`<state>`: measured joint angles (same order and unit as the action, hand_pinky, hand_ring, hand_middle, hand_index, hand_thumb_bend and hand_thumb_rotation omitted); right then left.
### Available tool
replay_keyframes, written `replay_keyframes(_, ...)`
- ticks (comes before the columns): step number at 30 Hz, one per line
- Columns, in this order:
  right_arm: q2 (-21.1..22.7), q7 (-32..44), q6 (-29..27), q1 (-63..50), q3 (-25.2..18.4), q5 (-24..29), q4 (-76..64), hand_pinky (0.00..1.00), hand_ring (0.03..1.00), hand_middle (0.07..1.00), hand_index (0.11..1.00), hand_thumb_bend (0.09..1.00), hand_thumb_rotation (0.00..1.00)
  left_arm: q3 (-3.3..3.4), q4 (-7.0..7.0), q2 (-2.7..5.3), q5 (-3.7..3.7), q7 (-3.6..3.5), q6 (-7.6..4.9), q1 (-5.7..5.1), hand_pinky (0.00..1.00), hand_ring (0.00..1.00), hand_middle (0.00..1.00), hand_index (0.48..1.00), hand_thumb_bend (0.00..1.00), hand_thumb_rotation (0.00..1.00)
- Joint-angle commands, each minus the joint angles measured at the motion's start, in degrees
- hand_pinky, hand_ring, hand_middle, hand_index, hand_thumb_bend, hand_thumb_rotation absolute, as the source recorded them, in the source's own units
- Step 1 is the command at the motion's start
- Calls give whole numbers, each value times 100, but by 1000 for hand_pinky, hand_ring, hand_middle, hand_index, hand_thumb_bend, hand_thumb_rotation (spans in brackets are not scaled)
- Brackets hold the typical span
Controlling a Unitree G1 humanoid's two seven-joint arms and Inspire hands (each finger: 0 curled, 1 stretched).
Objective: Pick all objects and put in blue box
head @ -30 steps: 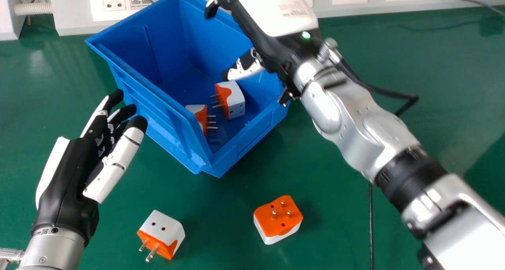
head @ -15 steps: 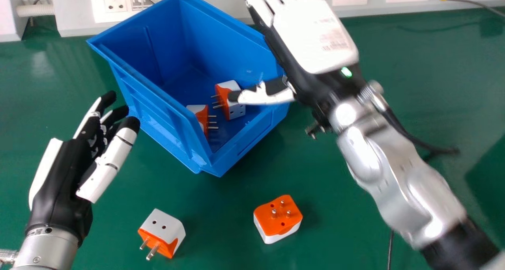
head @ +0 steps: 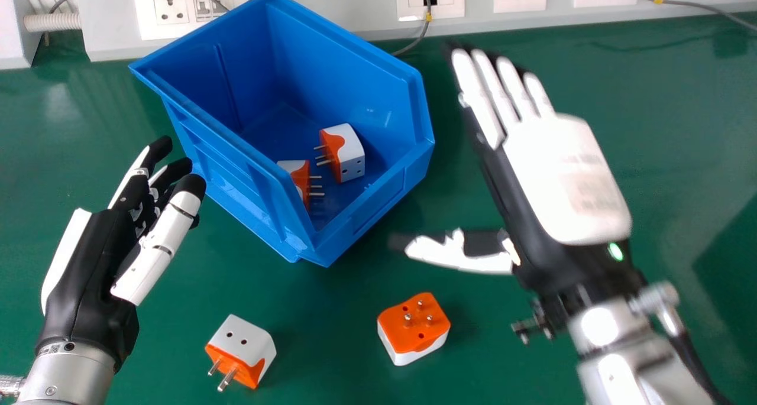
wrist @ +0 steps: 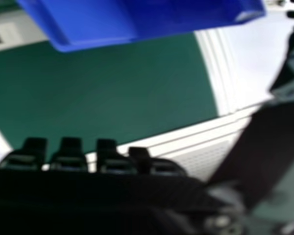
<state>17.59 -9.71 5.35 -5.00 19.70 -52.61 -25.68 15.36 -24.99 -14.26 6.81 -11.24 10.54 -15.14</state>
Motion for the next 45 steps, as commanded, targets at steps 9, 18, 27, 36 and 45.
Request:
replay_keyframes(9, -500, -1184, -217, -1443, 17, -501, -226, 999, 1000, 1000, 1000, 580, 566, 126, -265, -16, 86, -81, -150, -237, 832, 913, 925, 954, 473, 695)
replay_keyframes(18, -1009, -1327, 133, -2287, 429, -829, 132, 941, 993, 1000, 984, 595, 603, 122, -361, -14, 93, -128, -136, -328, 826, 907, 922, 955, 482, 695)
replay_keyframes(27, -1266, -836, 767, -2203, 751, -1156, 607, 851, 945, 976, 955, 615, 625, 134, -346, -42, 118, -169, -126, -306, 826, 905, 923, 956, 480, 692)
replay_keyframes(36, -1613, -317, 1681, -1874, 1042, -1781, 798, 806, 914, 952, 938, 669, 642, 116, -328, -73, 111, -166, -105, -259, 828, 905, 924, 956, 480, 692)
replay_keyframes(45, -1702, -13, 1819, -1577, 1100, -1555, 1150, 811, 896, 939, 916, 712, 624, 93, -367, -94, 97, -179, -80, -264, 826, 903, 924, 956, 482, 692)
